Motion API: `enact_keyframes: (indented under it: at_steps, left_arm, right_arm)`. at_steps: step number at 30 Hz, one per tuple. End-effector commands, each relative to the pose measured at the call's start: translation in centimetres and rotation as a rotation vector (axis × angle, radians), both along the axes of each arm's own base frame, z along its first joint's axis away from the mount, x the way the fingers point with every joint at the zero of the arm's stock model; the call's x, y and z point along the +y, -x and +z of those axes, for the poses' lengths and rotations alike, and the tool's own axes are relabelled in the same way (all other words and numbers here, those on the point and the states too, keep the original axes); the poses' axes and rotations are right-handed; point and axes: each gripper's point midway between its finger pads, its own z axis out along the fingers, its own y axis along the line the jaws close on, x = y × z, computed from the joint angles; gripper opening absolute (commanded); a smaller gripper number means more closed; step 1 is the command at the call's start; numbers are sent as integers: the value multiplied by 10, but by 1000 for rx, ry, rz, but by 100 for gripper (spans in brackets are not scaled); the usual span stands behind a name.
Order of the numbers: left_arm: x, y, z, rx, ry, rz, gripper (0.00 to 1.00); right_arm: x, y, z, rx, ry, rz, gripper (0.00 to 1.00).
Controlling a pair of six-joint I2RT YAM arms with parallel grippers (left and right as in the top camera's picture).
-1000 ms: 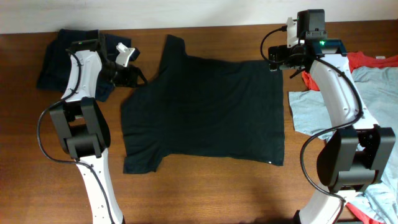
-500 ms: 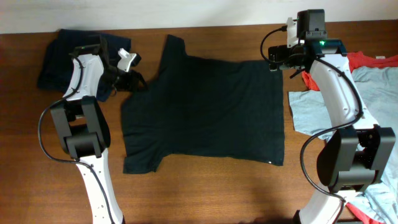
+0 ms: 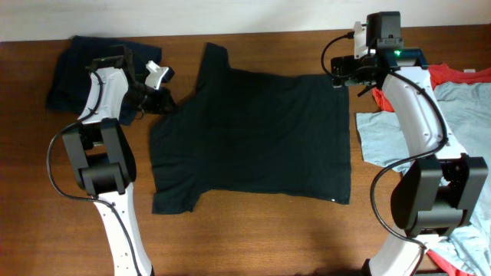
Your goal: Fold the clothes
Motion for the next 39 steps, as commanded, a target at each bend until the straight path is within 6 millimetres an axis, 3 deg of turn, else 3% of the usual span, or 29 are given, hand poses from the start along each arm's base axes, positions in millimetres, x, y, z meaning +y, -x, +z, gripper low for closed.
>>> enact_keyframes:
  at_steps: [1,11,17,27,39]
  left_arm:
    - [1,2,-8,9,1,-8,1]
    - [-8,-5,13,-18,-22,-31,1]
    - [-30,-5,28,-26,-84,-89,1]
    - [-80,22,19,45,-253,-200,1]
    - [-113,48,13,156,-410,-98,1]
  right_arm:
    - [2,0,-1,2,-1,-1,99]
    - [2,0,-1,2,-1,-1,99]
    - [2,0,-1,2,-1,-1,99]
    - [2,0,-1,2,-1,-1,99]
    - [2,0,-1,2,-1,-1,98]
